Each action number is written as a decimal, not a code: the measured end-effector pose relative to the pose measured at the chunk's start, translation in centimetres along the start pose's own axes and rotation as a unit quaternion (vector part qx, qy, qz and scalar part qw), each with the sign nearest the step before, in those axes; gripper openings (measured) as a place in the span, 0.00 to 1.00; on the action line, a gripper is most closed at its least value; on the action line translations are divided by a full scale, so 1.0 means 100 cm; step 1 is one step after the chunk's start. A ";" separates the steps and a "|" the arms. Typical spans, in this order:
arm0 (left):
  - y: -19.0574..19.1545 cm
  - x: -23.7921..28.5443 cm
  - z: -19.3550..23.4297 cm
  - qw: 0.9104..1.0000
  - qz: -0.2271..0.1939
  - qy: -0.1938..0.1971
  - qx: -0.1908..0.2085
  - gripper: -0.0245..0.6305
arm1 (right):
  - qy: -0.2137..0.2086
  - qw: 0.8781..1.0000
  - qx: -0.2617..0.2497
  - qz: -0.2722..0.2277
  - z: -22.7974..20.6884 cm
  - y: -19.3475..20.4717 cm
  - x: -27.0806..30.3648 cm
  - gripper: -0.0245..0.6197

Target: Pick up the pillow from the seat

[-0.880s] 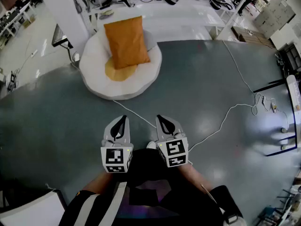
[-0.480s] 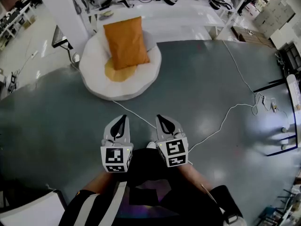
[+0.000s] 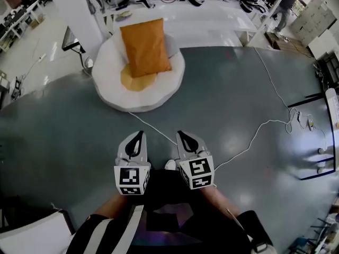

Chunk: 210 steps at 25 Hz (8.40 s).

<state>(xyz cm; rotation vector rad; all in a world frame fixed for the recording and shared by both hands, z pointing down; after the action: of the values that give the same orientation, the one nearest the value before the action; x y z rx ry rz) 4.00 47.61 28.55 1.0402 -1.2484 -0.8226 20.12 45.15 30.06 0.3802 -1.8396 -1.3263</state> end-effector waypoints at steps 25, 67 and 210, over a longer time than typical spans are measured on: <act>-0.061 0.149 0.100 0.998 -0.009 0.069 0.000 0.04 | 0.064 0.998 0.017 0.012 -0.045 -0.083 0.141 0.04; -0.129 0.357 0.155 0.998 -0.004 -0.049 -0.040 0.04 | -0.033 0.999 -0.033 0.019 -0.206 -0.184 0.334 0.04; 0.228 0.779 0.364 0.960 0.247 -0.048 -0.124 0.04 | 0.005 0.971 0.048 0.236 -0.400 0.061 0.811 0.05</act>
<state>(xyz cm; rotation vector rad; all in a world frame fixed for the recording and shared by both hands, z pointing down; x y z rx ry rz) -20.63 -22.92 76.88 0.4589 -1.3689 -0.6212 1.33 -30.98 75.51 -0.0083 -1.8425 -0.9101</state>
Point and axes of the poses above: the fingertips, and each gripper's own axes: x forward along the fingers, z to its left, y out of its underside, the point moved 5 cm from there along -x, backward along the fingers, and after that the axes turned 5 degrees about -y, right-handed, at the moved point
